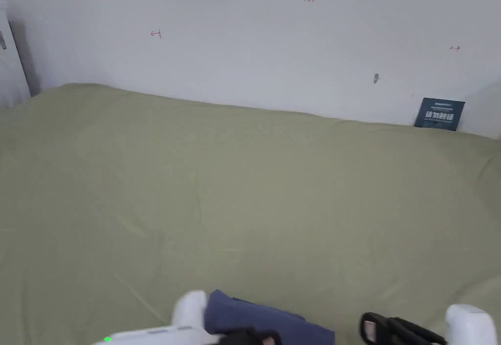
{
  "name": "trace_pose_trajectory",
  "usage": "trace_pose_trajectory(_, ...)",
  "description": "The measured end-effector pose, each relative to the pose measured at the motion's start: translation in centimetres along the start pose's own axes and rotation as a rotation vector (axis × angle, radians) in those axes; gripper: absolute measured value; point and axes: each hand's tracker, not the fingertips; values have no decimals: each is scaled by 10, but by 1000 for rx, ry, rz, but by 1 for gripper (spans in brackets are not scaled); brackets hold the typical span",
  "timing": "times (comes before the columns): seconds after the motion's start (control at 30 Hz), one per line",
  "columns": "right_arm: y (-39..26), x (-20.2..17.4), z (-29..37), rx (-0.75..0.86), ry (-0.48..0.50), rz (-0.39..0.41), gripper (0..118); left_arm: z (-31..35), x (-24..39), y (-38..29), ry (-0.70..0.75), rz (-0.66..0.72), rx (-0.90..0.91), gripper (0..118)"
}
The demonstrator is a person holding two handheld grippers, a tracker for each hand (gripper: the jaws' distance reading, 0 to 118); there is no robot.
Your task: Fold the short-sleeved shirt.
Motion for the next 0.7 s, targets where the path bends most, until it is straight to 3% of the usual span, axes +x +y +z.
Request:
trace_pose_trajectory(0.13, -23, 28, -91, -160, 345, -194, 0, 62, -34, 32, 176, -7, 129, 2)
trace_pose_trajectory(0.17, -32, 39, -115, -243, 445, -291, 0, 69, -46, 37, 229, 18, 116, 4)
trace_pose_trajectory(0.23, -50, 54, -151, -396, 532, -421, 0, 76, -67, 41, 262, 72, 71, 21)
trace_pose_trajectory(0.27, -62, 60, -165, -489, 556, -438, 0, 75, -76, 41, 302, 100, 49, 41)
trace_pose_trajectory(0.33, -75, 66, -175, -603, 395, -303, 0, 64, -87, 39, 336, 128, -3, 74)
trace_pose_trajectory(0.37, -78, 73, -176, -619, 414, -267, 0, 58, -91, 38, 316, 136, -25, 79)
trace_pose_trajectory(0.4, -75, 86, -171, -516, 527, -451, 0, 51, -93, 35, 265, 151, -38, 79)
trace_pose_trajectory(0.43, -70, 91, -167, -483, 450, -474, 0, 45, -94, 34, 221, 161, -53, 79)
trace_pose_trajectory(0.47, -68, 93, -159, -494, 389, -428, 0, 36, -94, 33, 189, 168, -77, 79)
trace_pose_trajectory(0.57, -67, 109, -151, -494, 401, -457, 0, 2, -96, 33, 157, 171, -163, 79)
trace_pose_trajectory(0.7, -70, 115, -142, -461, 403, -448, 0, -33, -105, 26, 239, 155, -237, 79)
